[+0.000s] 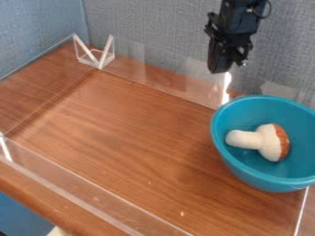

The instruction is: Put the mushroom in the blue bowl

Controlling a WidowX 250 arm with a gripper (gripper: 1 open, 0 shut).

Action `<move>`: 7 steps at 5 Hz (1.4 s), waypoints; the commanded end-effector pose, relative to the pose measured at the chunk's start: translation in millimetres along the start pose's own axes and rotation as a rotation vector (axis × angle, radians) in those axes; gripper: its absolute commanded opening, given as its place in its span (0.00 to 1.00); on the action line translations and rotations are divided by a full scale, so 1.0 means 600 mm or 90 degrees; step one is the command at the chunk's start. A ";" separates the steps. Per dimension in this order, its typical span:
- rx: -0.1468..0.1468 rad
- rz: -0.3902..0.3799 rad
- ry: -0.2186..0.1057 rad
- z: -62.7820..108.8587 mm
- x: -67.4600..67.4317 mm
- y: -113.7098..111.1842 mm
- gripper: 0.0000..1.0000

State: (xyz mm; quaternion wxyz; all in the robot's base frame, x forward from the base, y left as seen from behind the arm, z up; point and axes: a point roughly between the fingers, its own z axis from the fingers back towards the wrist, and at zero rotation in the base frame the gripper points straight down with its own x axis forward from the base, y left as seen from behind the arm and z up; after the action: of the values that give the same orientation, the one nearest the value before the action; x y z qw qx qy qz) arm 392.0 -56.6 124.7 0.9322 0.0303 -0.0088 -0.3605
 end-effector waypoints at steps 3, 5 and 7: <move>0.061 -0.037 -0.086 0.131 -0.005 0.005 1.00; 0.061 0.020 -0.073 0.131 -0.026 -0.009 1.00; 0.052 -0.004 -0.063 0.113 -0.034 -0.058 1.00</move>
State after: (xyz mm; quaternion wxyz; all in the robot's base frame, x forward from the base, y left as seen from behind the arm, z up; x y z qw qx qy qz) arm 354.1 -71.3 155.9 0.9302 0.0426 -0.0205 -0.3641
